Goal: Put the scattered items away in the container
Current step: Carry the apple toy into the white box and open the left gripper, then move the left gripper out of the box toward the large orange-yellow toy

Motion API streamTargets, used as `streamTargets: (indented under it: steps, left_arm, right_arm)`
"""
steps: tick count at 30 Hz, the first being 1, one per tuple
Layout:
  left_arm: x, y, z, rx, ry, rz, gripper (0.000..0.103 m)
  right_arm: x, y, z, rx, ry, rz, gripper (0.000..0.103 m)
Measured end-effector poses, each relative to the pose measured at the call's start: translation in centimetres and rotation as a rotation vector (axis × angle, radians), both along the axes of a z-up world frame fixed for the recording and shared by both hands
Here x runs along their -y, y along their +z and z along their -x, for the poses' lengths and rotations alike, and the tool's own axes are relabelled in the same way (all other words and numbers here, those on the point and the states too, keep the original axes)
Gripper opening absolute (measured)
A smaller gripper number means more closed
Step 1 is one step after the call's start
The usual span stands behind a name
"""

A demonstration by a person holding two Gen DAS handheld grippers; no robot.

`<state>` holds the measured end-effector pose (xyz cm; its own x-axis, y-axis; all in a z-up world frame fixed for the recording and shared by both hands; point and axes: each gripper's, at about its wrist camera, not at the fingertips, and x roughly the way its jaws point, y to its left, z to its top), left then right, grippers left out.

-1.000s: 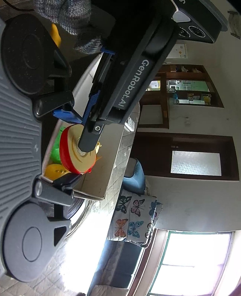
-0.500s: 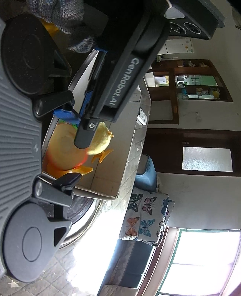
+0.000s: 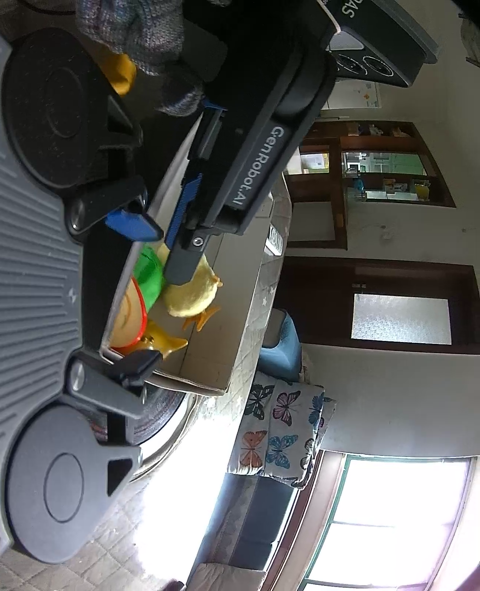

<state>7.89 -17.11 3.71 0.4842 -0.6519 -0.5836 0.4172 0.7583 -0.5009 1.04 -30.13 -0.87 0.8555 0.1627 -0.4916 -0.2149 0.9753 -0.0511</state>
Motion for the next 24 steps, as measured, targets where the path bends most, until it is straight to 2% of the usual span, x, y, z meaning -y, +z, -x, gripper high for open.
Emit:
streamTargets:
  steps: [11,24]
  left_arm:
    - [-2.7,1.0,3.8,0.055,0.041,-0.037,0.03]
    - [-7.0,0.4,7.4,0.062,0.128,-0.051,0.03]
  right_arm:
    - [-1.7,-0.7,3.1,-0.029,0.033,-0.016,0.072]
    - [-4.2,-2.3,5.7,-0.078,0.096,-0.035,0.074]
